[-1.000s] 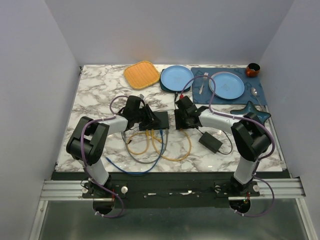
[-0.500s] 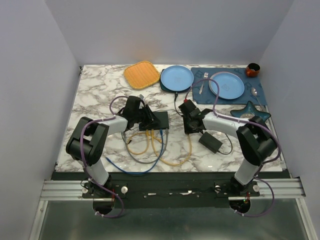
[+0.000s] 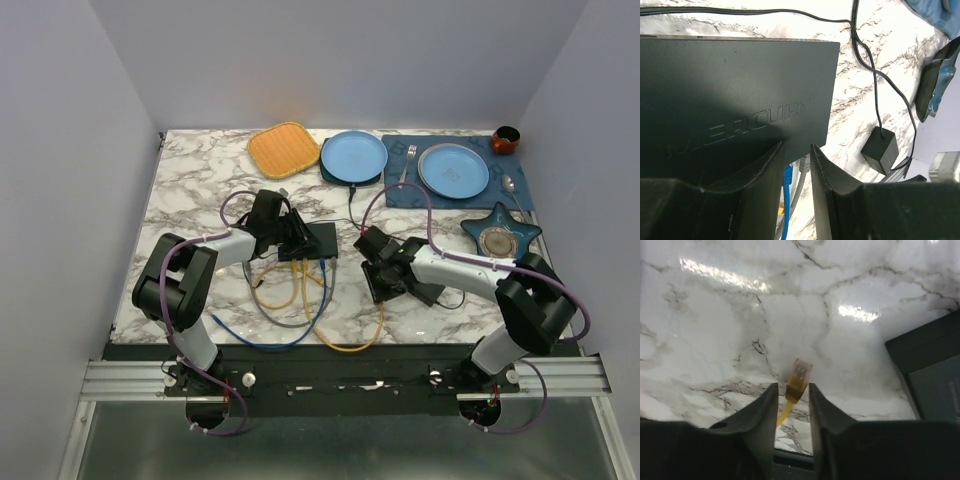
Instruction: Pull the plug from the switch port
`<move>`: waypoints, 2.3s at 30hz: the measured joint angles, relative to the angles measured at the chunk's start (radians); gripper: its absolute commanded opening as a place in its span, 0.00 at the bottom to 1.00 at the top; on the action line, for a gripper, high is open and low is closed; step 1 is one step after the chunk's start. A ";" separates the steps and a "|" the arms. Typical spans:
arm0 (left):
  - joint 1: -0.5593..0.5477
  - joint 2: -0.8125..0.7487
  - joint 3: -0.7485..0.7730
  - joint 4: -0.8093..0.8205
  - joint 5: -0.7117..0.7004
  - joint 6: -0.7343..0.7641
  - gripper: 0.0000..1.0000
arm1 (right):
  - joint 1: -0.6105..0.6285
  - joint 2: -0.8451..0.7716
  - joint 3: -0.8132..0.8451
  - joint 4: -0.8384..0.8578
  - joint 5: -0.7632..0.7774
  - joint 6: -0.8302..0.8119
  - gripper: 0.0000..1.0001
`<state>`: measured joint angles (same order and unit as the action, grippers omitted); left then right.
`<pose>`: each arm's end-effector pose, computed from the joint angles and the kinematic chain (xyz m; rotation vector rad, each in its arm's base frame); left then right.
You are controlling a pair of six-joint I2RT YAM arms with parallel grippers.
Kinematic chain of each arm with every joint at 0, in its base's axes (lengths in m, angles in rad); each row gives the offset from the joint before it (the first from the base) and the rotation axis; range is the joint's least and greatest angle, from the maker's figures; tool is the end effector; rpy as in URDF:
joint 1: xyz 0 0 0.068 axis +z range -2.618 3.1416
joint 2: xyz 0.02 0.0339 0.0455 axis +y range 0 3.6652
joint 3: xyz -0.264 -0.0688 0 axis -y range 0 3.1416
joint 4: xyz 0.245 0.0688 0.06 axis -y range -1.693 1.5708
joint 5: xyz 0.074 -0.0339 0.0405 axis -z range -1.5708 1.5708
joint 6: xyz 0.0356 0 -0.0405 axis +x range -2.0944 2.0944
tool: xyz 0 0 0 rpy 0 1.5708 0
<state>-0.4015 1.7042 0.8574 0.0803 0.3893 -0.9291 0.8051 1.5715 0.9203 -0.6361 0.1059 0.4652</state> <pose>0.3071 -0.1451 0.1572 -0.4557 2.5021 -1.0585 0.1982 0.2007 0.1717 -0.4606 2.8113 0.1197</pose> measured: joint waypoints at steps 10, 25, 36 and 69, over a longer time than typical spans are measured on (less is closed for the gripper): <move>0.000 0.001 0.003 -0.005 -0.003 0.001 0.41 | 0.037 -0.152 -0.030 -0.064 0.057 0.049 0.76; 0.000 0.001 0.031 -0.057 -0.021 0.035 0.42 | 0.000 -0.017 0.012 0.515 -0.124 0.170 0.54; 0.001 0.006 0.034 -0.053 -0.021 0.034 0.42 | -0.111 0.102 -0.128 0.863 -0.298 0.358 0.59; 0.036 0.020 0.037 -0.031 -0.019 0.034 0.41 | -0.231 0.343 -0.311 1.490 -0.471 0.676 0.36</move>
<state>-0.3656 1.7245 0.8948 0.0494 0.3706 -0.8948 0.5743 1.9141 0.6098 0.8536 -0.3649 1.1408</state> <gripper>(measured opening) 0.415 0.407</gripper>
